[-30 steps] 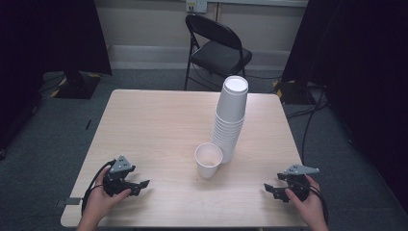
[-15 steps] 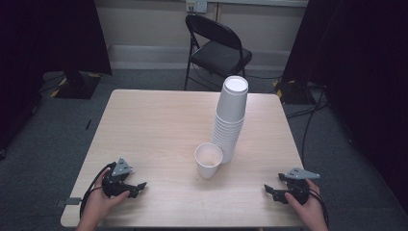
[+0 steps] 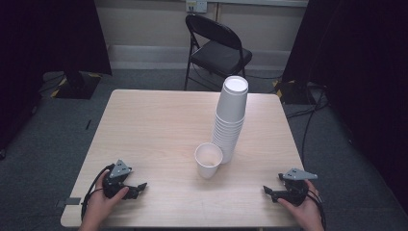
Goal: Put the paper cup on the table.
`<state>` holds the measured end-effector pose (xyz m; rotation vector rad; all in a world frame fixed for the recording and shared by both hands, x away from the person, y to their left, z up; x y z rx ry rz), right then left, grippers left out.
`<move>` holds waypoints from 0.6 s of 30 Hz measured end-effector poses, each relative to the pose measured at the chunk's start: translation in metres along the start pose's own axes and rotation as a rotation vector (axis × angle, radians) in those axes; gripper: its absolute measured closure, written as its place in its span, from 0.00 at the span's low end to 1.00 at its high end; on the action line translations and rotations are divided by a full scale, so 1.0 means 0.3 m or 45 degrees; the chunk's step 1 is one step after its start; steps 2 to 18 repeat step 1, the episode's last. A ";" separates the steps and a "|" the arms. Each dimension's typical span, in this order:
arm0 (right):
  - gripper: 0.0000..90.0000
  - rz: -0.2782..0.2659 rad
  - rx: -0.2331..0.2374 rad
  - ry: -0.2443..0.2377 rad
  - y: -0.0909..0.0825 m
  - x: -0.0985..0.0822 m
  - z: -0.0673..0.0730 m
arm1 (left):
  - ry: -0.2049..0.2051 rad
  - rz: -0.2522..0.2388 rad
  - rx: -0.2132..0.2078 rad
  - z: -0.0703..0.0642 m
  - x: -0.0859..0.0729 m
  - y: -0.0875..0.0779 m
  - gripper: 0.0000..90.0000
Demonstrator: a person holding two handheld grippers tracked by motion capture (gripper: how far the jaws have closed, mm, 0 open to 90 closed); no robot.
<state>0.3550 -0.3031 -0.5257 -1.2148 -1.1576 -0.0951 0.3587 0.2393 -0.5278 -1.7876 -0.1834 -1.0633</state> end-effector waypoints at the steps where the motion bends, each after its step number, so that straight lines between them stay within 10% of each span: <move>1: 0.18 0.001 -0.001 0.000 0.000 0.000 0.000 | -0.003 -0.002 -0.001 -0.001 0.000 0.000 0.15; 18: 0.18 0.001 -0.001 0.000 0.000 0.000 0.000 | -0.003 -0.002 -0.001 -0.001 0.000 0.000 0.15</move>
Point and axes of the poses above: each handheld gripper's, and its own axes: y roughly forward along the jaws, x roughly out of its top, z roughly to its left, the point moved 4 cm from there along y, roughly forward along the jaws, and after that the axes turned 8 degrees about -y, right-handed, at the moved point
